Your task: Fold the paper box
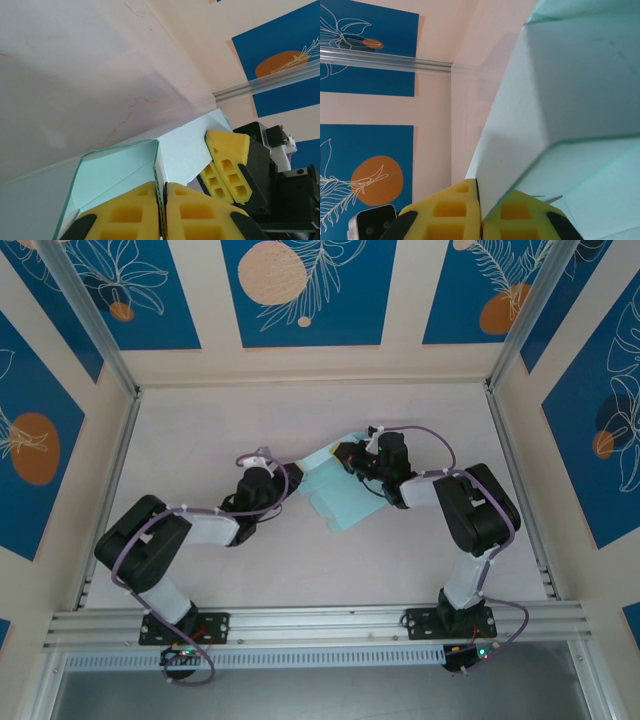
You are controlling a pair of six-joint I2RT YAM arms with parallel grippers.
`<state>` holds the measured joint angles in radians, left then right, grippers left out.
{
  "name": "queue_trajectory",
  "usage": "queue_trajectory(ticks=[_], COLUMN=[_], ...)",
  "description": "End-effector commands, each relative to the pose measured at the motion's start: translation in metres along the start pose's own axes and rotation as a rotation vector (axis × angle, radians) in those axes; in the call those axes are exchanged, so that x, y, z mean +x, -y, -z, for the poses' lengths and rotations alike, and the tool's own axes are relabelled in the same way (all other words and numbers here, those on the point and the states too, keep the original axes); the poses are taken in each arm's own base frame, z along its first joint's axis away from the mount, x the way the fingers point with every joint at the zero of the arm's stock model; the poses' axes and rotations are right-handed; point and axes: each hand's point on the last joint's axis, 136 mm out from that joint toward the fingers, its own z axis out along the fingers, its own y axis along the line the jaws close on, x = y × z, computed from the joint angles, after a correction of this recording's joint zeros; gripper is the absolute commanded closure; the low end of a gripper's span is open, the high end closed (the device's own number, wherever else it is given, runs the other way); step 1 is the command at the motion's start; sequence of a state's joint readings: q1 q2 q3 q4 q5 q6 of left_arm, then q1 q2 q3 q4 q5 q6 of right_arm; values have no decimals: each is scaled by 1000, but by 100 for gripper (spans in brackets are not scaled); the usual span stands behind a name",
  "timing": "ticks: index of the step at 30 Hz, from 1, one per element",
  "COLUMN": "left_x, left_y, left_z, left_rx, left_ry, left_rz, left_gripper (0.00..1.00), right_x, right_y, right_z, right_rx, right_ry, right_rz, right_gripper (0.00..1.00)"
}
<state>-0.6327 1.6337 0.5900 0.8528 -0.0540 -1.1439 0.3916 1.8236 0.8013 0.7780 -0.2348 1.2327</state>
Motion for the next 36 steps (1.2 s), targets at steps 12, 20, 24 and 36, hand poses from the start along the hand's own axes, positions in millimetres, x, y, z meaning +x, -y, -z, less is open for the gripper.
queue_trajectory(ticks=[12, 20, 24, 36], left_x=[-2, -6, -8, -9], left_y=[-17, -19, -18, -18], left_z=[4, 4, 3, 4], left_rx=[-73, -94, -100, -108], left_ry=[-31, -32, -35, -34], left_rz=[-124, -151, -157, -162], left_gripper=[98, 98, 98, 98], right_x=[27, 11, -27, -125], right_y=[4, -11, -5, 31], right_z=[42, 107, 141, 106], right_rx=[183, 338, 332, 207], right_ry=[-83, -18, 30, -159], right_rz=[85, 236, 219, 164], right_gripper=[52, 52, 56, 74])
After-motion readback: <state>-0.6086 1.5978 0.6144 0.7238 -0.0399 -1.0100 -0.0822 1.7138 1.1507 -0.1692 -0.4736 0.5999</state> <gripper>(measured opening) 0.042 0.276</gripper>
